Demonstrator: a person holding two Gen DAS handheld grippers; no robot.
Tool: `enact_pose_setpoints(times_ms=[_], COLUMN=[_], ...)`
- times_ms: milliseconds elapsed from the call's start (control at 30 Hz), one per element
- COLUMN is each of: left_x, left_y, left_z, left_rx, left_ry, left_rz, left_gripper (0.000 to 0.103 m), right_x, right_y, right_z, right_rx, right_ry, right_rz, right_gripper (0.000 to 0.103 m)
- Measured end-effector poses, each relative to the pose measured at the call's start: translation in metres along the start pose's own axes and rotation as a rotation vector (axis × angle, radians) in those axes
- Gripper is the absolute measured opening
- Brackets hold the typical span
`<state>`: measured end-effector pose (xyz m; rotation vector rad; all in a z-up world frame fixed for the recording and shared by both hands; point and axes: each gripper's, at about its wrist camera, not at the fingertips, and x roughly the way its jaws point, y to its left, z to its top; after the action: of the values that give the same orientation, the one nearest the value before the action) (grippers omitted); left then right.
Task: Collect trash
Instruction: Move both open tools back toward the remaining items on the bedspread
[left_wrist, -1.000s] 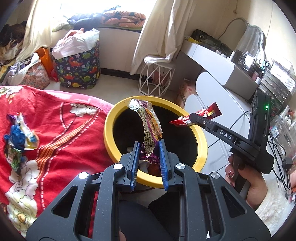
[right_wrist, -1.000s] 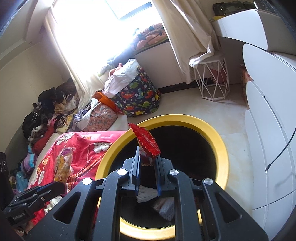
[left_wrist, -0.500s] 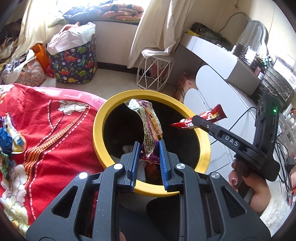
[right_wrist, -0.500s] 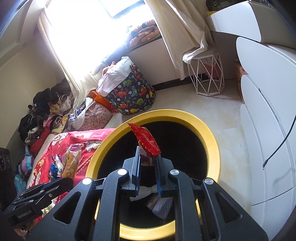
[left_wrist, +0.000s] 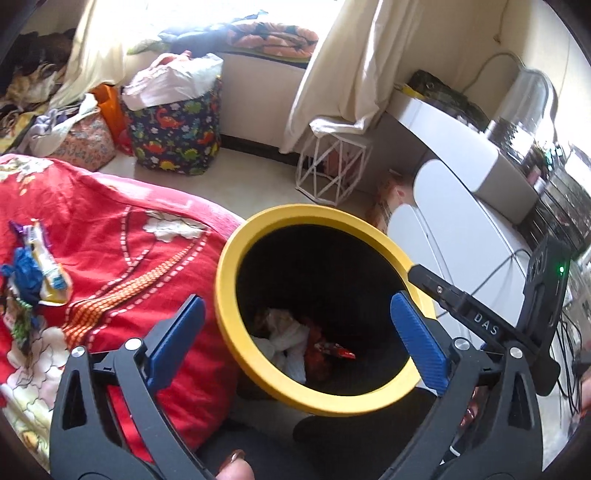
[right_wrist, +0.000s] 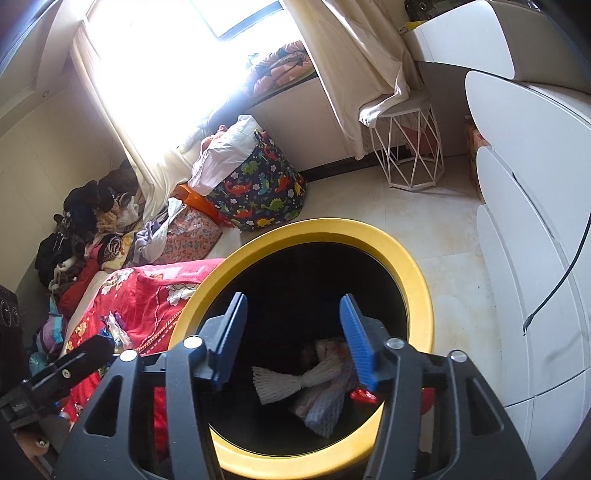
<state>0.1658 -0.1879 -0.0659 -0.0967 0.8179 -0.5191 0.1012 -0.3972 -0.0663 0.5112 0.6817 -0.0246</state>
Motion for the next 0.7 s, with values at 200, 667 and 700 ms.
enact_pose_setpoints(times_ms=[200,667,700], left_x=[-0.01,-0.034,-0.036], left_y=[0.009,0.027,0.028], left_z=[0.002,0.002,0.002], left_rx=[-0.024,-0.063,-0.063], left_ry=[-0.016,-0.07,-0.073], left_rz=[0.025,0.049,0.052], left_gripper=[0.092,0.092,0.092], right_x=[-0.003,-0.009,-0.009], right_y=[0.007,0.03,0.032], right_z=[0.0,-0.002,-0.002], right_rx=[-0.023,-0.104,-0.108], right_ry=[-0.011,-0.028,-0.028], right_rz=[-0.003,0.007,0.009], right_gripper=[0.061,0.064,0.064])
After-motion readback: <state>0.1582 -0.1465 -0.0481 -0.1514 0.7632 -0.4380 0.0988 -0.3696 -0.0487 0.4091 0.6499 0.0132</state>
